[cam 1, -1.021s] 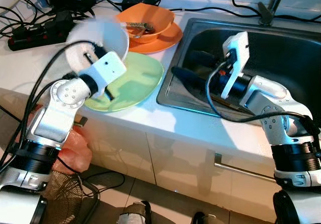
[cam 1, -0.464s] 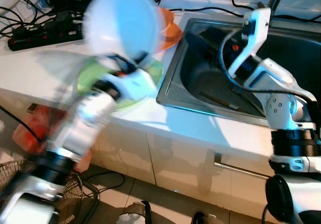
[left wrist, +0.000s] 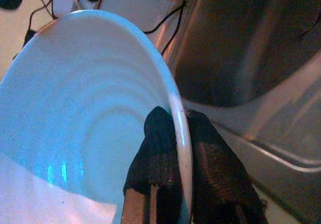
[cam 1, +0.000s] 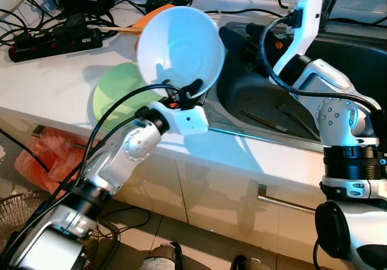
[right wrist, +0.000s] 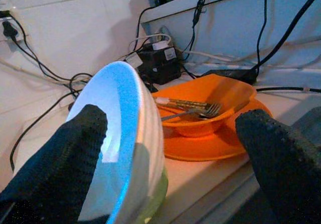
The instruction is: Kitchen organization
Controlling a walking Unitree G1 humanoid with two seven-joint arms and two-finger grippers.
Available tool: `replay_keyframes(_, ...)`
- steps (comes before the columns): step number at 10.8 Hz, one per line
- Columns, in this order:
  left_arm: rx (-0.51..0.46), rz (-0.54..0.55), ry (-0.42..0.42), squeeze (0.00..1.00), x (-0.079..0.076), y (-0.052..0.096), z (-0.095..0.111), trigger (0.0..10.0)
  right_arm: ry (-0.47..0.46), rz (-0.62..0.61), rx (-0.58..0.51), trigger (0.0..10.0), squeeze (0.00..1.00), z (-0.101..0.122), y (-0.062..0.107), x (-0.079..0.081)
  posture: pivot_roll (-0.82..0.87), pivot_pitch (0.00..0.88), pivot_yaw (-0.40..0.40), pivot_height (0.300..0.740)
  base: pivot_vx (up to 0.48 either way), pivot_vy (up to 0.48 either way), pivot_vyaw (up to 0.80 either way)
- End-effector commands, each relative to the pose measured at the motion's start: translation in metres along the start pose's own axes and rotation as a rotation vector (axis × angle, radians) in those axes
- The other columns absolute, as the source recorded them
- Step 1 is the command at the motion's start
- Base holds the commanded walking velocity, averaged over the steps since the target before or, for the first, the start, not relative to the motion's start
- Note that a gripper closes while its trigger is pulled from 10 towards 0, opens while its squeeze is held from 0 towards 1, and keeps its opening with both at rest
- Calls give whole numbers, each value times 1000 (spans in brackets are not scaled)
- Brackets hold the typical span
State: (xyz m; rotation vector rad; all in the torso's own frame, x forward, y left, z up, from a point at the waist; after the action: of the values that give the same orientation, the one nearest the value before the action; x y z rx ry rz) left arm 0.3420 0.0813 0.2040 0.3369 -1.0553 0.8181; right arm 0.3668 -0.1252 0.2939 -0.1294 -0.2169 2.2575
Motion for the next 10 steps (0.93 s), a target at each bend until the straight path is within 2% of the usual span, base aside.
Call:
replay_keyframes(1,-11,-20,-28,0,-4,-3,1,0,20,8,13,10000,0,5,-3,3,128,123,86,740,0,0,0)
replay_keyframes(4,-42,-74,-133,0,-13,-12,4,0,21,2,142,10000,0,1,-12,1,123,123,84,740,0,0,0)
replay_keyframes(6,-50,-72,-156,0,-14,-18,6,0,41,-22,206,10000,0,0,-17,-2,118,122,80,740,0,0,0)
replay_keyframes(7,-54,-67,-155,0,-14,-20,7,0,47,-43,228,8196,0,-2,-17,-5,118,122,80,740,0,0,0)
replay_keyframes(8,-59,-66,-160,0,-15,-20,7,0,42,-67,248,0,0,-5,-18,-8,118,122,80,740,0,0,0)
replay_keyframes(9,-65,-69,-171,0,-16,-20,8,0,40,-95,273,0,0,-7,-18,-11,117,125,79,740,0,0,0)
replay_keyframes(10,-79,-64,-174,0,-17,-20,9,0,-2,-122,305,0,0,-10,-18,-14,116,125,79,740,0,0,0)
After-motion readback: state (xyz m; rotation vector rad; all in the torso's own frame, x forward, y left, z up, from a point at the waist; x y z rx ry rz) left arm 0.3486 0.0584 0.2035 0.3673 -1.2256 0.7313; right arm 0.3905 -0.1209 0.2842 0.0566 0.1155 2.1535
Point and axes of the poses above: a point about 5 cm out from each wrist's last joint towards the gripper, its own y axis pointing back from the gripper into the wrist, its own z axis along the axis of the wrist's last joint, x = y × z, the point moved 1 cm from there along -y, pointing out of the wrist towards the gripper, and after that the axes turned 9 degrees about y, right-handed, at the moved point
